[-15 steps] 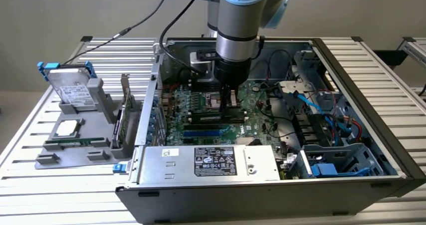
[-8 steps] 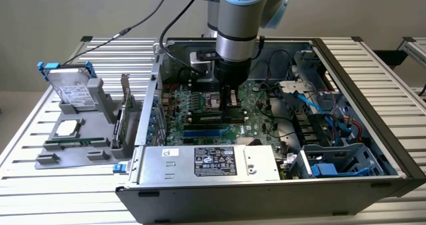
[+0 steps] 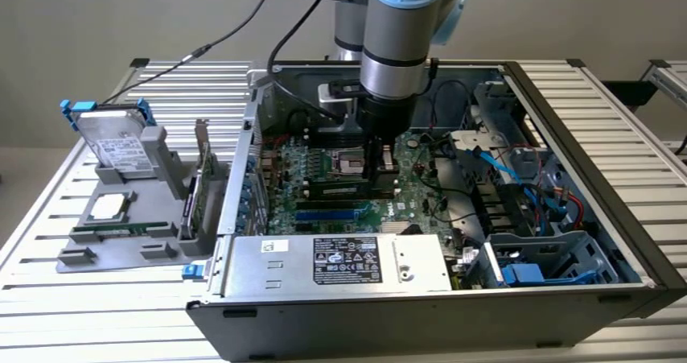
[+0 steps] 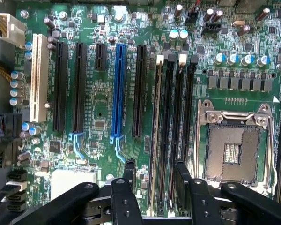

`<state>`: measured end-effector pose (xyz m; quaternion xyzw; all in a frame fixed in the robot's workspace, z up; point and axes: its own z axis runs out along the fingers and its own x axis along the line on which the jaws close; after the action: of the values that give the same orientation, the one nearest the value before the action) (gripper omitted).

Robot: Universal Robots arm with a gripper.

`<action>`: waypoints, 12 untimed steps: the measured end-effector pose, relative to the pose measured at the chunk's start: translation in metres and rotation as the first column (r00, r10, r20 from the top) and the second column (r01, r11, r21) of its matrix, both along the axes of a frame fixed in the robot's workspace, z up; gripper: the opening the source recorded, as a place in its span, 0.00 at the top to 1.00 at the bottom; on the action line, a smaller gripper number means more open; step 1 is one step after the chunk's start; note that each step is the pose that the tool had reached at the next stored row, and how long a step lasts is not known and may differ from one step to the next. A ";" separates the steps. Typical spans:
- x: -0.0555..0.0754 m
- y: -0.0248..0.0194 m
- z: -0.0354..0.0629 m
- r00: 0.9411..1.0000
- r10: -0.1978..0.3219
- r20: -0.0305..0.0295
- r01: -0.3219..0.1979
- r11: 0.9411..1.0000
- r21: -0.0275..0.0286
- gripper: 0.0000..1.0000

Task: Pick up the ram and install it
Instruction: 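Insert the ram into the slot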

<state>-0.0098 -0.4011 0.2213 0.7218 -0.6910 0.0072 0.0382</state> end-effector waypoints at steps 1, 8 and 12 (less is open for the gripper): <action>0.000 0.0000 0.0000 1.000 0.000 0.000 0.000 1.000 0.000 0.54; 0.001 0.0000 0.0000 1.000 0.000 -0.002 0.000 1.000 0.000 0.54; 0.001 0.0000 0.0000 1.000 0.000 -0.002 0.000 1.000 0.000 0.46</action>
<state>-0.0085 -0.4011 0.2213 0.7218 -0.6910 0.0063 0.0390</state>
